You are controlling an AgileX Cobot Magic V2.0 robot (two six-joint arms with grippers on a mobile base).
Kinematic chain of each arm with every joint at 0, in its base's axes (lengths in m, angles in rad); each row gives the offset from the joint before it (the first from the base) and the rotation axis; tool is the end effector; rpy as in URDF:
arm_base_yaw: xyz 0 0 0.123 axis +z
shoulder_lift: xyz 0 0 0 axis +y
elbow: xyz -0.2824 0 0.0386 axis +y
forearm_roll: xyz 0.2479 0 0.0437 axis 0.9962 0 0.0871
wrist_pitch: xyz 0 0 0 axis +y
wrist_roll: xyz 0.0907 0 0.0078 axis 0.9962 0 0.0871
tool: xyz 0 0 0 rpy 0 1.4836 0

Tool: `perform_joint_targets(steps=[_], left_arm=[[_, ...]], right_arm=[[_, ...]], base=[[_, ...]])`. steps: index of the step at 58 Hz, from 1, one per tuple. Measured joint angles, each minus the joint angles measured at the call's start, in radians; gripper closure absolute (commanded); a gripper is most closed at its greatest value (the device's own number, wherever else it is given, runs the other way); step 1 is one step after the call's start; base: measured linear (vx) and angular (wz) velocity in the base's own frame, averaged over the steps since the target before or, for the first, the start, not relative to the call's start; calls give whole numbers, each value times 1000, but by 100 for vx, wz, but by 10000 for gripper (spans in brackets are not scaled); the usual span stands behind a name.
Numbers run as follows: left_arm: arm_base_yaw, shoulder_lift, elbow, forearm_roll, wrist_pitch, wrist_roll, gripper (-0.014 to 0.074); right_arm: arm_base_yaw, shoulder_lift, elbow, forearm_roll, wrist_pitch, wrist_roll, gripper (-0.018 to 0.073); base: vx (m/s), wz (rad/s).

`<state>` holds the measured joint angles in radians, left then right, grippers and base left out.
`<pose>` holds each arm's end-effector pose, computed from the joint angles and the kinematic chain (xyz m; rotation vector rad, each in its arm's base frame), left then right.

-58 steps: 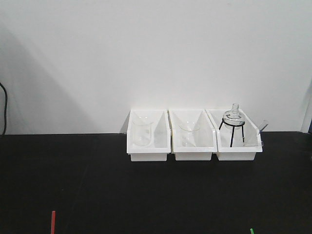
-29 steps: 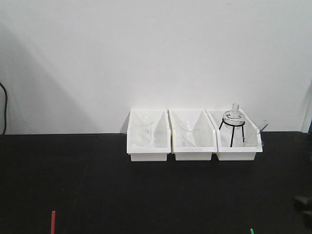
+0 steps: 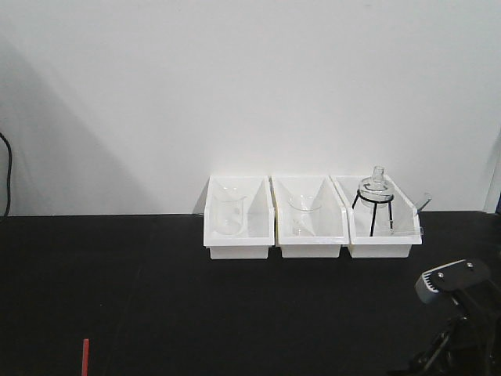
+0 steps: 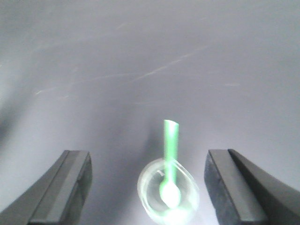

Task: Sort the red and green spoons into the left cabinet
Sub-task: 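Lower the right gripper toward the green spoon on the bench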

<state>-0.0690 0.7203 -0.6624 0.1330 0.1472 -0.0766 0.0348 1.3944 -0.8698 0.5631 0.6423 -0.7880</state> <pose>0.1534 -0.0088 0.3569 0.0900 1.6850 0.0059 0.2701 0.0386 0.2488 -0.5635 2.4576 0.3046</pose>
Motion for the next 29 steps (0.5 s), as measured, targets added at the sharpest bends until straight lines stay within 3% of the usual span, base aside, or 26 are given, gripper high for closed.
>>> perform_joint_targets(steps=[9, 29], left_arm=[[0, 0, 0, 0, 5, 0, 20], [0, 0, 0, 0, 5, 0, 20]], right_arm=[[0, 57, -4, 37, -37, -56, 18], [0, 163, -5, 44, -120, -70, 18]], base=[[0, 0], [0, 0]])
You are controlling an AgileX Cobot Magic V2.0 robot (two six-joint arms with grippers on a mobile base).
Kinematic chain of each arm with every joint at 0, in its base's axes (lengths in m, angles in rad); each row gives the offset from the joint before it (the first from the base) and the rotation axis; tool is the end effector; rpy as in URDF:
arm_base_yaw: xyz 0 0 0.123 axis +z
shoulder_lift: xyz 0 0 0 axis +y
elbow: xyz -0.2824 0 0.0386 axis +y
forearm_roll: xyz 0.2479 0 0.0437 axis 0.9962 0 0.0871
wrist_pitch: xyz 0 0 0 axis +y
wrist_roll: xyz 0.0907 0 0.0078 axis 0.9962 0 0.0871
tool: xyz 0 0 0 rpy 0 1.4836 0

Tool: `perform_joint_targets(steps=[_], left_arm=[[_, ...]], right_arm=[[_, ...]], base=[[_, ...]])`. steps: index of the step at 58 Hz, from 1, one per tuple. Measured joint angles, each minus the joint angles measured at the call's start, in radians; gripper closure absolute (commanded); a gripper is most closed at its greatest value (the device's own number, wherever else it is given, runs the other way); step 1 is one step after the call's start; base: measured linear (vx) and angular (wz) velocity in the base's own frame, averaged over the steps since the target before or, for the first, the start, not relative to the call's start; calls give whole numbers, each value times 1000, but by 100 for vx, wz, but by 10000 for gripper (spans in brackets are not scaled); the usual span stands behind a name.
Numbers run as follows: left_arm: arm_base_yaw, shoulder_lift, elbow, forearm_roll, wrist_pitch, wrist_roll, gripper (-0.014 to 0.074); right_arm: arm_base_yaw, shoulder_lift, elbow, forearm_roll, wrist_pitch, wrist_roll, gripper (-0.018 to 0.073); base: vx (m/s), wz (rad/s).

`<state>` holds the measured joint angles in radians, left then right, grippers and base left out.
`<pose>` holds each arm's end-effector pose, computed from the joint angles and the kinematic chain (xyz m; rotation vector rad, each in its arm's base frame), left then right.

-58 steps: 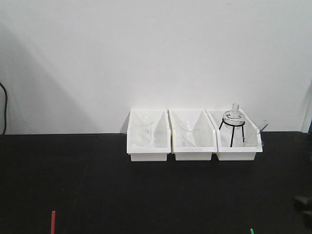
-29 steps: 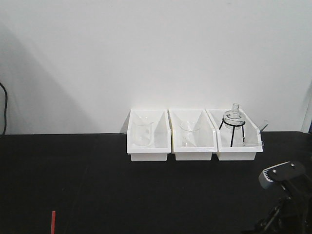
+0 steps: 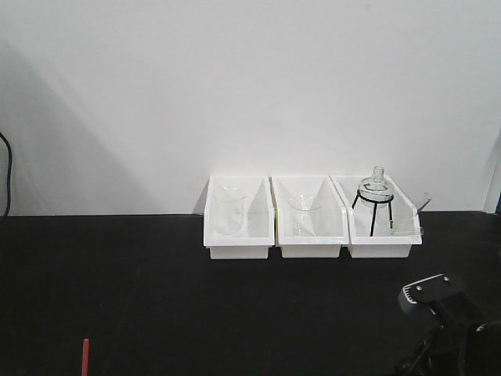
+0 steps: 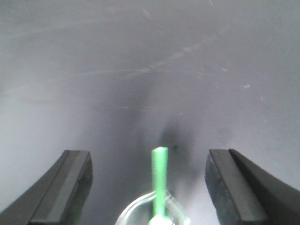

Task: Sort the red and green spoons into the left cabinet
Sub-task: 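Lower the right gripper toward the green spoon on the bench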

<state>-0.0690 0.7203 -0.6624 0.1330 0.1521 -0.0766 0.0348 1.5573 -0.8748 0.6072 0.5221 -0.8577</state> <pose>0.1533 -0.0087 0.3564 0.0897 1.6899 0.0064 0.2980 0.0364 0.2083 -0.5469 2.5050 0.2704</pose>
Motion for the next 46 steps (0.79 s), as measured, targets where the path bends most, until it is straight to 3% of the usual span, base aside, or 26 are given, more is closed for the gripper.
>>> perform_joint_targets(steps=[15, 22, 27, 43, 46], left_arm=[[0, 0, 0, 0, 0, 0, 20], [0, 0, 0, 0, 0, 0, 20], [0, 0, 0, 0, 1, 0, 20], [0, 0, 0, -1, 1, 0, 20], [0, 0, 0, -1, 1, 0, 20]], right_arm=[[0, 80, 0, 4, -25, -1, 26], [0, 99, 0, 6, -41, -1, 83], [0, 102, 0, 7, -52, -1, 169], [0, 102, 0, 10, -59, -1, 566], [0, 102, 0, 11, -59, -1, 573]], base=[[0, 0], [0, 0], [0, 0], [0, 0], [0, 0]])
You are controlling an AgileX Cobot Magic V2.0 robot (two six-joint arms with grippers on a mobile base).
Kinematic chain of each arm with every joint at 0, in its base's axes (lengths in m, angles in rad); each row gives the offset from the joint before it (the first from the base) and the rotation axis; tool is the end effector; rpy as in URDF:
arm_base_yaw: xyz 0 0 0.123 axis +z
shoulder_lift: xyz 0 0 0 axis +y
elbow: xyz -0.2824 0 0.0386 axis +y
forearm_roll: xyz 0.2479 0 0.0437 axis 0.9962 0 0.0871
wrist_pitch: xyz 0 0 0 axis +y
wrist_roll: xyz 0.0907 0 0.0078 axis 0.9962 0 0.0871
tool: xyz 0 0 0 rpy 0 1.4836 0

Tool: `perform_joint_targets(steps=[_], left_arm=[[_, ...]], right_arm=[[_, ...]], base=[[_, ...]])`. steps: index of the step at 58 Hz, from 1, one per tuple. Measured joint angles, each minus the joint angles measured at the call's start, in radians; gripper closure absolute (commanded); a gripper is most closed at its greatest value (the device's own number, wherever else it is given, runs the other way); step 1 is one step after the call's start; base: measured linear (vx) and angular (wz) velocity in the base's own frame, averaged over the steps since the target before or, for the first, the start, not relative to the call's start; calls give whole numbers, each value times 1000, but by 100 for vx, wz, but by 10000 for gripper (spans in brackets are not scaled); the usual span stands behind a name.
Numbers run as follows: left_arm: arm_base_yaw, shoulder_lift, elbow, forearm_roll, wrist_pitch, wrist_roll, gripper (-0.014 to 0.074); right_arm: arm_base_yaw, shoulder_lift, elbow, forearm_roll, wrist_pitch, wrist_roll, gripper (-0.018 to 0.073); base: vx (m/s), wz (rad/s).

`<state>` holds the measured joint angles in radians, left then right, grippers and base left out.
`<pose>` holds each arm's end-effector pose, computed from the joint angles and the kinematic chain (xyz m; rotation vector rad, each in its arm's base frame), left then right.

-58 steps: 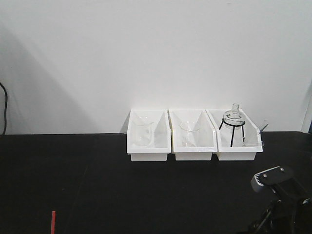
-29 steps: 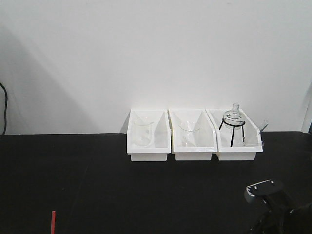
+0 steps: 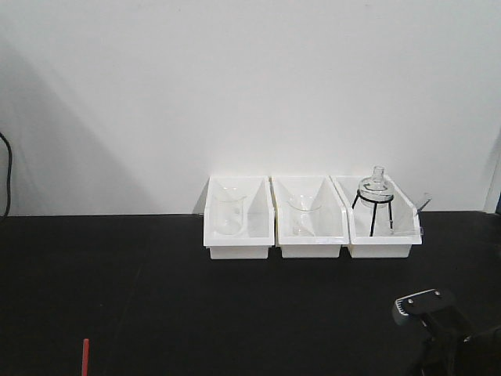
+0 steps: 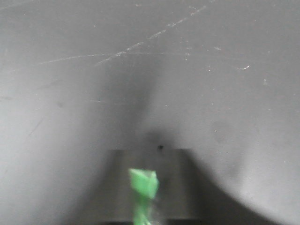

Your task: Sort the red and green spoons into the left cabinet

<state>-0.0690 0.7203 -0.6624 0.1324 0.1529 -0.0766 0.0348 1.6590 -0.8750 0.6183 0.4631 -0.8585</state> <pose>0.1533 -0.0087 0.3563 0.0893 1.6907 0.0060 0.3098 0.0344 0.1791 -0.5095 2.5660 0.2582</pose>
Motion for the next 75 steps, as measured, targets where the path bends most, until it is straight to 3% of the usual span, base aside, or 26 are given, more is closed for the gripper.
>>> perform_joint_targets(steps=[24, 45, 51, 60, 75], left_arm=[[0, 0, 0, 0, 0, 0, 20], [0, 0, -10, -8, 7, -30, 20], [0, 3, -48, -47, 71, -72, 22], [0, 50, -151, -126, 266, -77, 22], [0, 256, -297, -355, 479, 96, 22]], right_arm=[[0, -15, -5, 3, -5, 0, 566], [0, -196, -103, 62, 42, 0, 564], [0, -252, -122, 98, 60, 0, 564], [0, -313, -128, 114, 75, 0, 564], [0, -331, -128, 113, 101, 0, 564]], base=[[0, 0], [0, 0], [0, 0], [0, 0], [0, 0]])
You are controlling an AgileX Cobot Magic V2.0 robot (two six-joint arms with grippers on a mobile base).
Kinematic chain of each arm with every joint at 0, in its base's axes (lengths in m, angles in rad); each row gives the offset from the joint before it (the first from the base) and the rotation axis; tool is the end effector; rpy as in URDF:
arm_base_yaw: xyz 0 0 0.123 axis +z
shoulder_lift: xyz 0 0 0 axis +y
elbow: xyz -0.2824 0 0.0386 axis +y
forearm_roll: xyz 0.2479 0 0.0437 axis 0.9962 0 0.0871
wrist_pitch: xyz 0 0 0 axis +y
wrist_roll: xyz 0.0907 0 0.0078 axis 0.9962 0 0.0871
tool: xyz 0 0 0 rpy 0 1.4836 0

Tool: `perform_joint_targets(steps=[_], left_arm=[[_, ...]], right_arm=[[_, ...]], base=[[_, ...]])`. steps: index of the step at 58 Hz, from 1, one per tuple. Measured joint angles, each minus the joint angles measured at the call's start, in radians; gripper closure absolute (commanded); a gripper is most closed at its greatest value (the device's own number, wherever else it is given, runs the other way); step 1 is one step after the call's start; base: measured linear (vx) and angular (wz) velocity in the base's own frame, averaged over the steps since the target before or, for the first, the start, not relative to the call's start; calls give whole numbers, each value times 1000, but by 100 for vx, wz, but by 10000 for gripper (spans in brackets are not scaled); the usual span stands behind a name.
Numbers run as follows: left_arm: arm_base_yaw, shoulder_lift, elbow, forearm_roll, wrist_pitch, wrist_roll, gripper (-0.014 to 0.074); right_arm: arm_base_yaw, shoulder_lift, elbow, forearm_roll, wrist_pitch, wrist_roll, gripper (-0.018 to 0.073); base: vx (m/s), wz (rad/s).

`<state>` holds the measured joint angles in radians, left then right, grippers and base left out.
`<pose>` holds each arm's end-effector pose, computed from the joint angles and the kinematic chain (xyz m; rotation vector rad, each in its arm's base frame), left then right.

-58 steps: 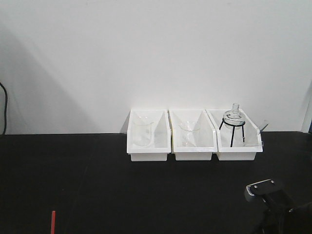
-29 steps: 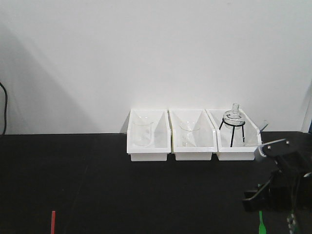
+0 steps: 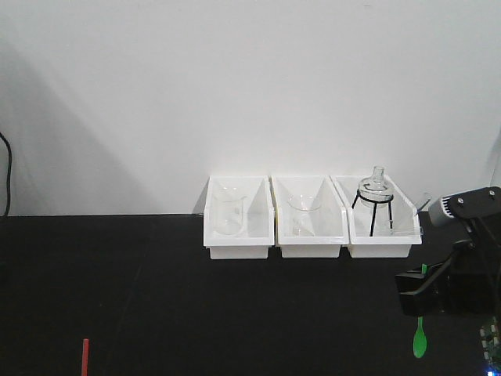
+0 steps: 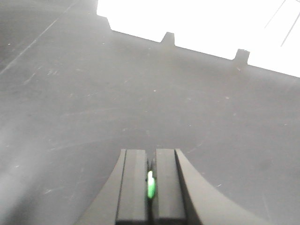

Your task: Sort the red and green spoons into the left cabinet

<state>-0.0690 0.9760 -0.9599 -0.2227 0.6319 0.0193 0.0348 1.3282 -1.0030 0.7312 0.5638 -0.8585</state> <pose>0.1979 -0.0256 0.3710 -0.0202 2.1267 -0.2753 0.2833 0.0424 0.3152 -0.4624 2.1656 0.3132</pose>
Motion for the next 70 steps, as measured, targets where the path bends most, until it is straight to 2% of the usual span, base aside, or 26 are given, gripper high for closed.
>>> perform_joint_targets(steps=[8, 13, 20, 32, 48, 70], left_arm=[[0, 131, -18, -128, 35, 117, 22], [0, 204, -21, -160, 39, 166, 22], [0, 312, -21, -167, 32, 208, 22], [-16, 458, -21, -172, -25, 221, 22], [-102, 568, -21, -177, -53, 222, 22], [-108, 647, -22, -178, -152, 219, 30]], right_arm=[[0, 0, 0, 0, 8, 0, 564], [0, 0, 0, 0, 8, 0, 564], [0, 0, 0, 0, 8, 0, 564], [0, 0, 0, 0, 8, 0, 564], [0, 0, 0, 0, 8, 0, 564], [0, 0, 0, 0, 8, 0, 564]], base=[[0, 0], [0, 0], [0, 0], [0, 0], [0, 0], [0, 0]])
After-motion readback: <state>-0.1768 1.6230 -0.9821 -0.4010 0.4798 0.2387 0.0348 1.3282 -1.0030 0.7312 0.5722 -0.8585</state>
